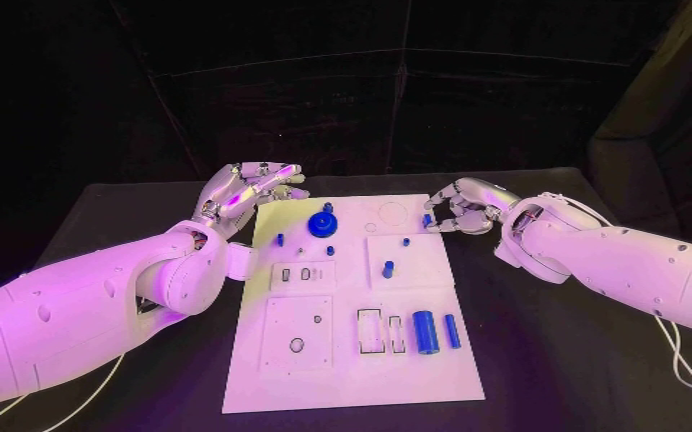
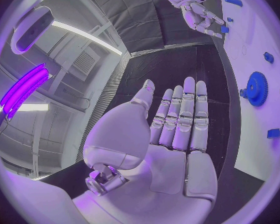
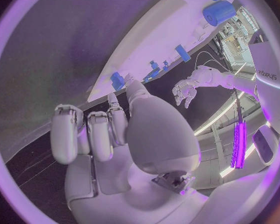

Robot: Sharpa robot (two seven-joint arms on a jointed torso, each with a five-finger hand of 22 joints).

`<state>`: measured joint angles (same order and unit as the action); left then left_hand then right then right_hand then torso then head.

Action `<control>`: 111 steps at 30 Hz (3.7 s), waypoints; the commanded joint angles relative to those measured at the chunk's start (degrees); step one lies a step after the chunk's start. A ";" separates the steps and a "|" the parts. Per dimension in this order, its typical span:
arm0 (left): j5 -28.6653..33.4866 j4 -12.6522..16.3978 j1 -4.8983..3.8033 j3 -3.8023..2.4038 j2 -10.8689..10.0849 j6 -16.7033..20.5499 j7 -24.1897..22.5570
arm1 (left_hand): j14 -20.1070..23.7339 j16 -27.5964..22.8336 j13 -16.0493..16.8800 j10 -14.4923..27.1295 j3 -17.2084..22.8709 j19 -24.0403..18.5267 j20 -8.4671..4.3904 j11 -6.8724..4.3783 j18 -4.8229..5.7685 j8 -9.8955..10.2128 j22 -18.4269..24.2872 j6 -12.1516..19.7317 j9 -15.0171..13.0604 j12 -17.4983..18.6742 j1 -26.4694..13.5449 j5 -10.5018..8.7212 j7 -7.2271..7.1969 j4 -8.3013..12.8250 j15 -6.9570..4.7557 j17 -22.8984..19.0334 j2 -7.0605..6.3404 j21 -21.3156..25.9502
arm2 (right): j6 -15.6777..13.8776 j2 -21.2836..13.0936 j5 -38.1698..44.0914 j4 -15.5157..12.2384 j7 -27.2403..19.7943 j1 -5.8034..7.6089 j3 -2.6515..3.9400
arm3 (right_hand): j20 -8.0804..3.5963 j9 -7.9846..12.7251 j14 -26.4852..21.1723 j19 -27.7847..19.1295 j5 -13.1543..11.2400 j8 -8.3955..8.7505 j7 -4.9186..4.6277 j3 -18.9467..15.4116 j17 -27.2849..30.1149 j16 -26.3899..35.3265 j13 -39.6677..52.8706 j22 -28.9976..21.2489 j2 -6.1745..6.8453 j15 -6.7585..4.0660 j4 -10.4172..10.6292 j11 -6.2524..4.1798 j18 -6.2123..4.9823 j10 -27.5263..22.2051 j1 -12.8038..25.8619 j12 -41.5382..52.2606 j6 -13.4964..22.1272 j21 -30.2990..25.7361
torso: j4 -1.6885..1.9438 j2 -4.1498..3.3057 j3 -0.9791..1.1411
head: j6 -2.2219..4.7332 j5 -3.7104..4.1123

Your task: Assemble the parts on the task board

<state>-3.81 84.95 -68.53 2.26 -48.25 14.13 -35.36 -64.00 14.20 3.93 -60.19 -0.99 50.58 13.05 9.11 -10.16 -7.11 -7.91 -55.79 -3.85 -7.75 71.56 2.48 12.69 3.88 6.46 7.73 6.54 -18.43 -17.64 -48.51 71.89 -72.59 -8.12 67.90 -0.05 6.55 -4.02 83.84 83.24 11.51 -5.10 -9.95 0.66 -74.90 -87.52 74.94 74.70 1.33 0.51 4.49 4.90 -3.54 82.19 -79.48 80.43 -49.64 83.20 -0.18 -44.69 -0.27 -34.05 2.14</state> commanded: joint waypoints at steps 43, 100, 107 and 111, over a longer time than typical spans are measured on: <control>-0.09 -0.23 0.00 -0.02 0.09 -0.66 -0.21 | -0.40 -0.46 -0.09 -0.40 0.13 0.53 0.00 0.22 -0.31 0.47 0.11 -0.43 0.08 0.42 0.13 0.28 -0.08 0.54 0.05 0.10 0.79 -0.15 | 1.03 2.03 0.58 2.22 0.38 -0.53 0.02 | -1.06 -0.85 5.00 0.21 -2.92 -3.19 1.63 2.96 -9.88 -0.17 5.98 0.54 -4.30 -1.24 -1.89 -1.46 0.52 0.65 -2.07 0.46 -7.71 0.16 | 0.01 0.07 0.08 | -0.03 0.13; 0.28 -6.02 -0.07 -0.04 2.54 -0.64 0.03 | -1.25 -0.38 0.05 -1.67 0.35 1.00 -0.21 -0.16 -0.36 0.64 0.18 -1.33 -0.01 0.59 -0.06 0.29 -0.44 0.98 -0.26 0.46 1.10 -0.32 | 0.02 18.09 12.44 -9.78 19.36 -0.31 -0.51 | -2.20 -0.55 5.00 0.20 -2.59 -3.51 2.68 5.66 -9.93 -0.11 5.05 0.26 -5.37 -2.28 -1.82 -2.50 0.49 0.21 -0.16 -0.78 -9.68 -0.03 | 1.74 2.53 -0.98 | -3.11 -3.99; 0.31 -6.19 -0.08 -0.04 2.59 -0.63 -0.12 | -1.26 -0.42 0.07 -1.86 0.38 0.97 -0.23 -0.22 -0.35 0.65 0.21 -1.45 -0.02 0.58 -0.07 0.29 -0.50 1.02 -0.28 0.48 1.14 -0.29 | 1.82 20.01 14.24 -8.33 19.60 -1.64 -0.65 | -2.20 -0.52 4.99 0.18 -2.57 -3.47 2.65 5.67 -9.88 -0.09 4.97 0.21 -5.25 -2.28 -1.84 -2.47 0.48 0.15 -0.08 -0.88 -9.63 -0.05 | 1.72 2.48 -0.90 | -3.69 -4.04; 0.51 -6.21 -0.08 -0.04 2.68 -0.73 -0.17 | -1.25 -0.44 0.07 -1.89 0.39 0.95 -0.23 -0.23 -0.34 0.66 0.21 -1.47 -0.02 0.59 -0.07 0.29 -0.51 1.03 -0.28 0.48 1.15 -0.28 | 2.53 20.57 15.12 -7.98 19.86 -2.00 -0.71 | -2.20 -0.52 4.99 0.18 -2.57 -3.47 2.65 5.67 -9.88 -0.09 4.97 0.21 -5.25 -2.28 -1.84 -2.47 0.48 0.15 -0.08 -0.88 -9.63 -0.05 | 1.78 2.51 -0.86 | -3.66 -4.06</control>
<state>-3.55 78.73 -68.52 2.25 -45.64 14.04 -35.11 -64.93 13.96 3.93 -61.75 -0.60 51.14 12.90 8.80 -10.17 -6.66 -7.78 -56.73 -3.85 -7.32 71.60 2.48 12.17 4.59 6.16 8.13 7.03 -18.43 -17.05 -28.08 84.64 -80.68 11.22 65.85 -0.77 4.69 -4.45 83.95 83.43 8.68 -8.17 -7.21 6.12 -74.92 -87.74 75.89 74.92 -4.08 -1.24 2.69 2.46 -3.55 82.58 -79.76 79.76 -58.80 83.19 1.54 -42.18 -1.19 -37.73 -1.92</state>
